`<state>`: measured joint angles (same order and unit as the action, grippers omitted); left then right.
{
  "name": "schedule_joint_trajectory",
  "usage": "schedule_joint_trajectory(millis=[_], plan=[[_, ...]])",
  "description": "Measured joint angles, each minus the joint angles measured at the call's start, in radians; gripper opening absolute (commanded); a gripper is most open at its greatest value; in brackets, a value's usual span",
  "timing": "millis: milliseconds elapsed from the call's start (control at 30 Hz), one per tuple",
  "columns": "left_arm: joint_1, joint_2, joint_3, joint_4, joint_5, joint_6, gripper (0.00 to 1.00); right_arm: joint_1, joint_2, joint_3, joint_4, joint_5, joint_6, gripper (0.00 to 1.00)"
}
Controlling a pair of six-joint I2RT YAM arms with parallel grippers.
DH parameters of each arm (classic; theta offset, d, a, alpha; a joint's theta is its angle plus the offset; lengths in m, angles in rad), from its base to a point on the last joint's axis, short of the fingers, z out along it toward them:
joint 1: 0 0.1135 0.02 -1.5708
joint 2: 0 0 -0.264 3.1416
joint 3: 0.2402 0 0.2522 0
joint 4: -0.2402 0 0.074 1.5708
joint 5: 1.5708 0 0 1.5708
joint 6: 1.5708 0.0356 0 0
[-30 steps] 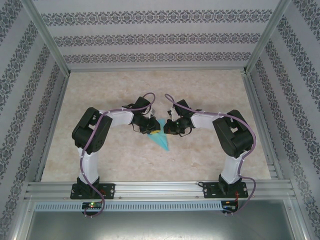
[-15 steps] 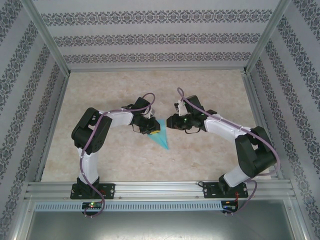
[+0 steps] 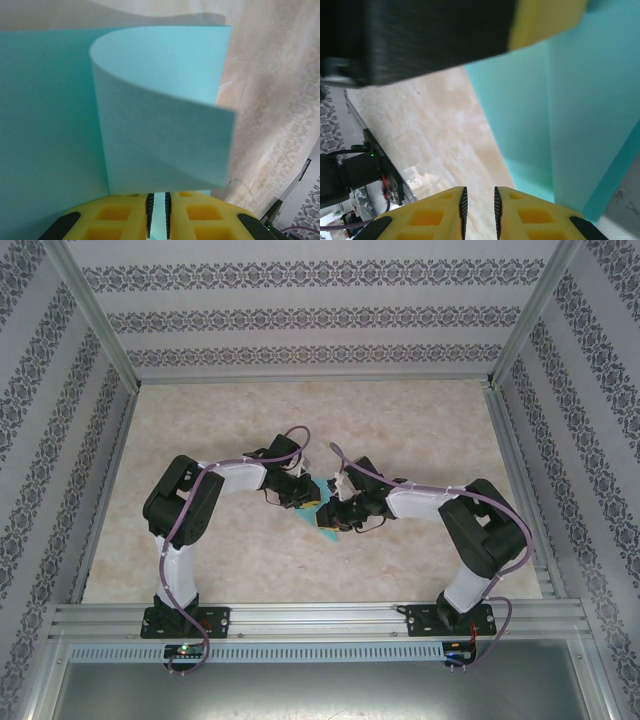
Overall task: Fold a paper plane with a square sheet of paper (fold left side to right side)
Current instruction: Fourth fold the wing at the center of the table.
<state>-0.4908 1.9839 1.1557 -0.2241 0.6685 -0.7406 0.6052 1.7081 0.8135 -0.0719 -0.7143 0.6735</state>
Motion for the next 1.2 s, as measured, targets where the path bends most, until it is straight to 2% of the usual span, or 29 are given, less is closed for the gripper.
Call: schedule_joint_trajectory(millis=[633, 1200], plan=[[0.000, 0.000, 0.000, 0.000, 0.000, 0.000, 0.20, 0.020, 0.030, 0.025, -0.105, 0.070, -0.063, 0.23], [0.000, 0.000, 0.000, 0.000, 0.000, 0.003, 0.19, 0.028, 0.039, 0.029, -0.127, 0.082, -0.079, 0.23]])
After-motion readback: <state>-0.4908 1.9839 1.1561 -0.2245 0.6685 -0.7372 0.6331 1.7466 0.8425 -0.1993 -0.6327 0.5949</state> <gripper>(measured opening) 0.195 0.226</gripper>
